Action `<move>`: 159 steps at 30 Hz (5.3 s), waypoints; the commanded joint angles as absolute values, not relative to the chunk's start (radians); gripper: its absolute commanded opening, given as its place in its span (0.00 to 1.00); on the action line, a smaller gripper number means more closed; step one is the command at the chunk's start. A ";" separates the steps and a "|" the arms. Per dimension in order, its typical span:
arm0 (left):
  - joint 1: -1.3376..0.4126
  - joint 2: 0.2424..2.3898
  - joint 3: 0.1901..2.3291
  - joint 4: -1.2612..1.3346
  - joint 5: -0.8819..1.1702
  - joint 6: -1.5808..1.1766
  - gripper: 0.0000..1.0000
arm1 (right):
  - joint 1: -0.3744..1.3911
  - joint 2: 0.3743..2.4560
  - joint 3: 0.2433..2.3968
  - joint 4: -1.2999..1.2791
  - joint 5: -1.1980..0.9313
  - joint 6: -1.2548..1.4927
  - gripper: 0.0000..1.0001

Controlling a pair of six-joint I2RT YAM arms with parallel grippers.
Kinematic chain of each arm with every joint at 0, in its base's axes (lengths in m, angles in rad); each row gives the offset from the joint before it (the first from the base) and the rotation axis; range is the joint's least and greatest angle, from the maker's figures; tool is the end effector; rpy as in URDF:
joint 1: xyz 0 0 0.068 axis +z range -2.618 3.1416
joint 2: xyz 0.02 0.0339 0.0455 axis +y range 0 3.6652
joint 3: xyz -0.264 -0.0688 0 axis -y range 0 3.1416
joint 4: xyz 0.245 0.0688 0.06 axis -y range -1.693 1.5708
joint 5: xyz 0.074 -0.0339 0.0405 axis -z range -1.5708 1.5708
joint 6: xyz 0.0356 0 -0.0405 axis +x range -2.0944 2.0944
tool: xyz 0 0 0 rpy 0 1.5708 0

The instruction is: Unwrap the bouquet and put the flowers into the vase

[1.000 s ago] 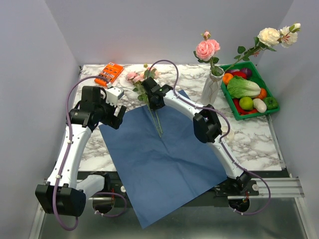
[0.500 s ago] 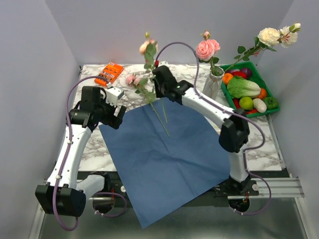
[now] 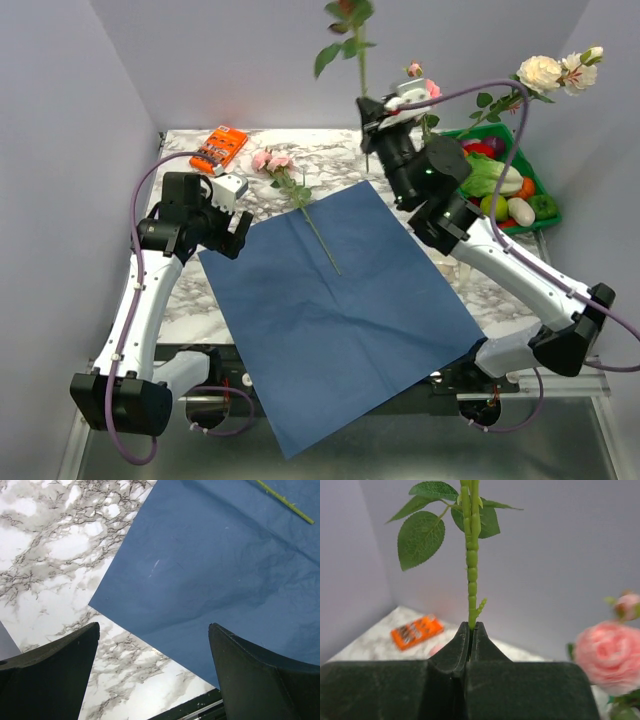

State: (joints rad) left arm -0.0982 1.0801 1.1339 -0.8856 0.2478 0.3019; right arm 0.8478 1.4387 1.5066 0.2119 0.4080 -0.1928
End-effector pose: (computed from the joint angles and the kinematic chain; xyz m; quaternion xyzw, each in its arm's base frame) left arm 0.2082 -0.0293 0.3392 0.2276 0.8980 -0.0782 0.3682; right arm 0.2277 0.2367 0.4811 -0.1525 0.5916 0.1362 0.7799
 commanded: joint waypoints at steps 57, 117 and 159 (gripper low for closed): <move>-0.091 1.154 1.158 -0.839 0.259 0.344 0.99 | 0.318 1.528 0.963 1.160 0.410 -0.279 0.27; -0.091 1.118 1.184 -0.862 0.293 0.250 0.99 | 0.764 2.279 1.916 -0.649 0.035 0.229 0.66; -0.074 1.114 1.256 -0.939 0.314 0.275 0.99 | 0.752 1.849 2.076 -0.505 0.222 0.025 0.01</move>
State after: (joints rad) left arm -0.0875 1.1454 1.2171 -0.8944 0.2779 0.2588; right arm 0.7464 2.0045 2.0399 -0.5983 0.1368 0.1261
